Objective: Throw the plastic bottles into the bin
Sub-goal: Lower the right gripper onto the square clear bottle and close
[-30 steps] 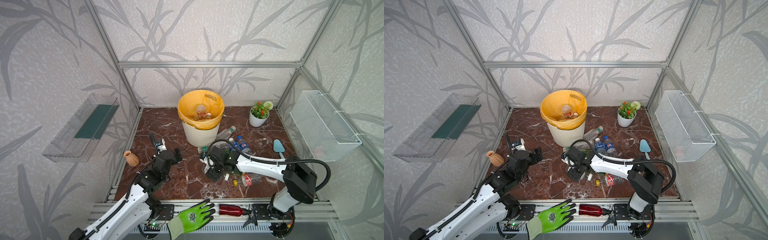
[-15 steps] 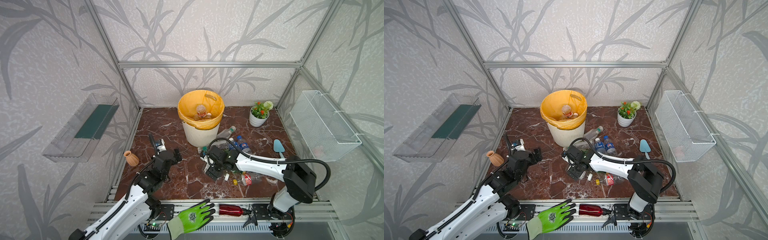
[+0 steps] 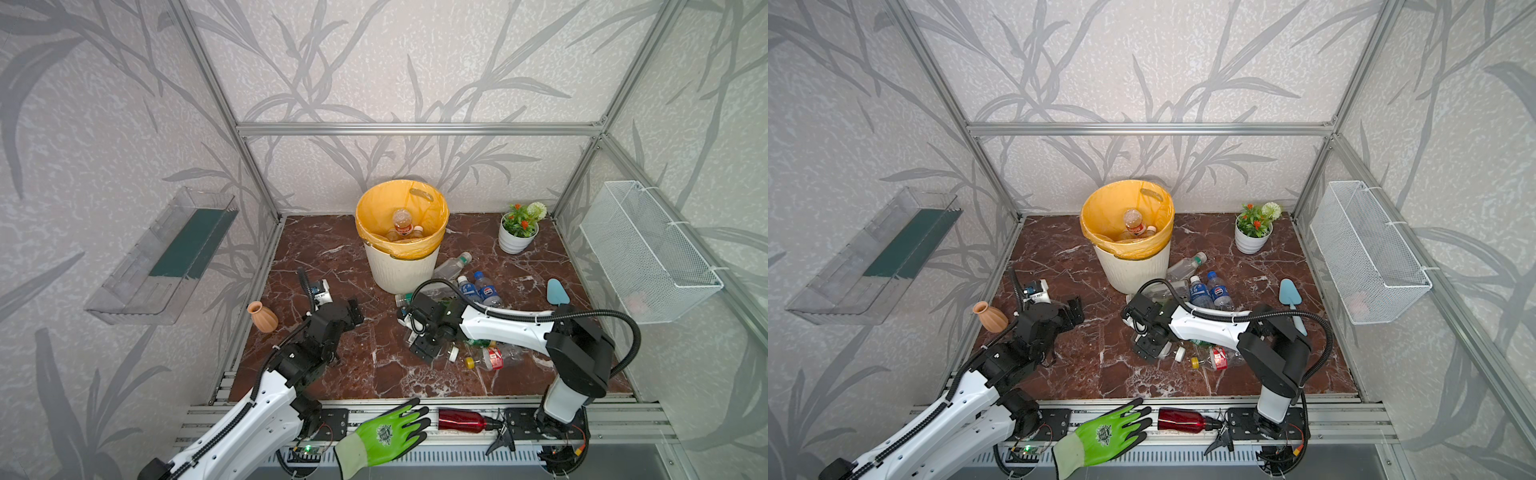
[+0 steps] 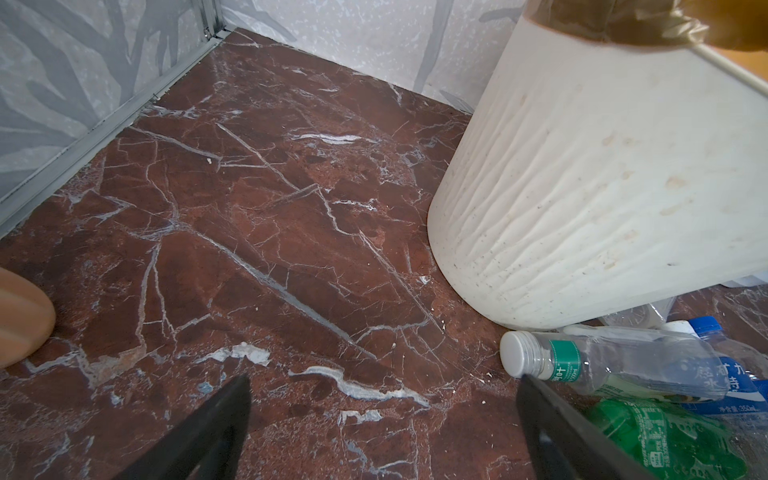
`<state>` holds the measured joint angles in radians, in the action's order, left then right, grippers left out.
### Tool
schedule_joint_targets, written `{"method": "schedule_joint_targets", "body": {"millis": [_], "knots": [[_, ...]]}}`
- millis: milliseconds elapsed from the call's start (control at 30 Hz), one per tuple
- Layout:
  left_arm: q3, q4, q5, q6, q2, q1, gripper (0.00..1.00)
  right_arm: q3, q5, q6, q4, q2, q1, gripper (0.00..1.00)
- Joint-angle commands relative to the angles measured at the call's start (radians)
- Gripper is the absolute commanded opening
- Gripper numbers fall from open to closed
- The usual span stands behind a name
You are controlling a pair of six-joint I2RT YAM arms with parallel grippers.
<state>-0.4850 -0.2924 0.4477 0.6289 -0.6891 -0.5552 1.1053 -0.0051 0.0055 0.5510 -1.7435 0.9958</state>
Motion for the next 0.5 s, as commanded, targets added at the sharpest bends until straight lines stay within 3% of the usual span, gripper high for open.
{"method": "schedule_joint_targets", "body": {"millis": [0,367,467], "knots": [[0.012,-0.018,0.026,0.009,0.016,0.004,0.99,0.026,-0.012,-0.012,0.039,-0.023,0.013,0.88],[0.017,-0.018,0.031,0.004,0.032,0.004,0.99,0.049,-0.045,-0.015,0.052,-0.075,0.017,0.75],[0.018,-0.019,0.027,-0.003,0.040,0.005,0.99,0.054,-0.043,-0.027,0.054,-0.088,0.017,0.68]]}}
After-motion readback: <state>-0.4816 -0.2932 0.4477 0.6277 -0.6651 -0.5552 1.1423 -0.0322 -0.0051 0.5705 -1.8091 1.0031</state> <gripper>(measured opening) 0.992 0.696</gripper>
